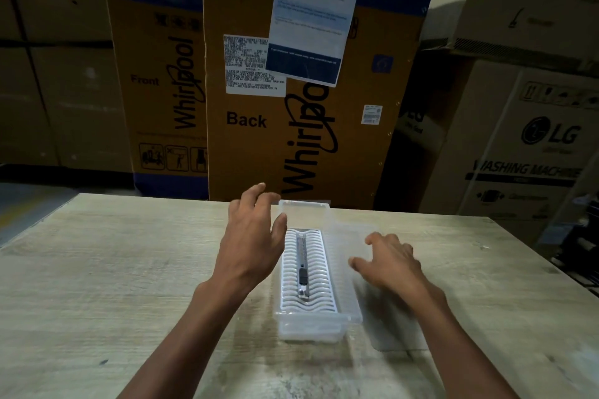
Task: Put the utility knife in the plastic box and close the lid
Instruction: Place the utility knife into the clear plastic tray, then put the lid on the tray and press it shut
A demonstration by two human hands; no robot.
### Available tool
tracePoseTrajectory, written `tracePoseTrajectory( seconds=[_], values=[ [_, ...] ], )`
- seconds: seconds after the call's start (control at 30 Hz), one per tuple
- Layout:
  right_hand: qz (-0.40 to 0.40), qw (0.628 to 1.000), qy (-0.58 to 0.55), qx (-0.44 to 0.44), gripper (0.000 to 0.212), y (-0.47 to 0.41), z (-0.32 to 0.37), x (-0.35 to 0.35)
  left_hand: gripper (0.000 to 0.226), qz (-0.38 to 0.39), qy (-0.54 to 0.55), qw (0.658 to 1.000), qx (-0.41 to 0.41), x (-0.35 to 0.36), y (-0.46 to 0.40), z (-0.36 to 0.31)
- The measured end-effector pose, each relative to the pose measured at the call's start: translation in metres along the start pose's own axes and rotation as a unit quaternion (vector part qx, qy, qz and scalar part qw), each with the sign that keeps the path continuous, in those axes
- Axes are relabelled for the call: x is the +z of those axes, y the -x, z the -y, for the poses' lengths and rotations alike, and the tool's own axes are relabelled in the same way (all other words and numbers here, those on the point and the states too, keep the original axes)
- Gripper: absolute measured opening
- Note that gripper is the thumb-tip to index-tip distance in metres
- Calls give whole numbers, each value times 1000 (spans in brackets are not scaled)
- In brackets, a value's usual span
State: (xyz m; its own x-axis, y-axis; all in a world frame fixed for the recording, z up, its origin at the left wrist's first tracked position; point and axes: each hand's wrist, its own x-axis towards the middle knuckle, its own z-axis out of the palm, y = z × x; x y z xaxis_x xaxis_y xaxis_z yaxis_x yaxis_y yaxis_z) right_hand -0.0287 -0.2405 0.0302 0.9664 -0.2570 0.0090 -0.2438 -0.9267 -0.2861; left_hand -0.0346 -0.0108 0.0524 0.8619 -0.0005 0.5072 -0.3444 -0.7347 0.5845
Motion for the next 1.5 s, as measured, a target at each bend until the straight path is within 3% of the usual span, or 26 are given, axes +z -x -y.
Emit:
tracePoseTrajectory(
  seconds=[0.1, 0.3, 0.43, 0.6, 0.7, 0.8, 1.17, 1.33, 1.5],
  values=[
    [60, 997, 37, 24, 66, -2, -6, 11, 31, 9, -2, 1000, -5, 6, 1, 5],
    [82, 995, 51, 14, 67, 1, -9, 10, 30, 35, -34, 998, -29, 15, 3, 15],
    [64, 996, 53, 26, 65, 2, -4, 7, 27, 59, -35, 996, -62, 23, 6, 23],
    [-10, 998, -34, 47, 66, 7, -1, -14, 28, 62, 6, 994, -88, 24, 5, 22],
    [-63, 993, -99, 21, 67, 13, 8, -38, 28, 57, 20, 995, -84, 25, 4, 23],
    [-66, 983, -164, -37, 65, 28, 29, -47, 30, 57, 46, 993, -88, 24, 2, 22],
    [-47, 995, -32, -81, 69, 36, 79, 4, 43, 86, 110, 981, -138, 12, 4, 10],
    [-65, 990, -80, -99, 56, 29, 71, -4, 38, 93, 94, 984, -122, 13, 3, 13],
    [-6, 988, -102, -114, 47, 26, 56, -16, 49, 112, 101, 979, -134, 13, 5, 12]
  ],
)
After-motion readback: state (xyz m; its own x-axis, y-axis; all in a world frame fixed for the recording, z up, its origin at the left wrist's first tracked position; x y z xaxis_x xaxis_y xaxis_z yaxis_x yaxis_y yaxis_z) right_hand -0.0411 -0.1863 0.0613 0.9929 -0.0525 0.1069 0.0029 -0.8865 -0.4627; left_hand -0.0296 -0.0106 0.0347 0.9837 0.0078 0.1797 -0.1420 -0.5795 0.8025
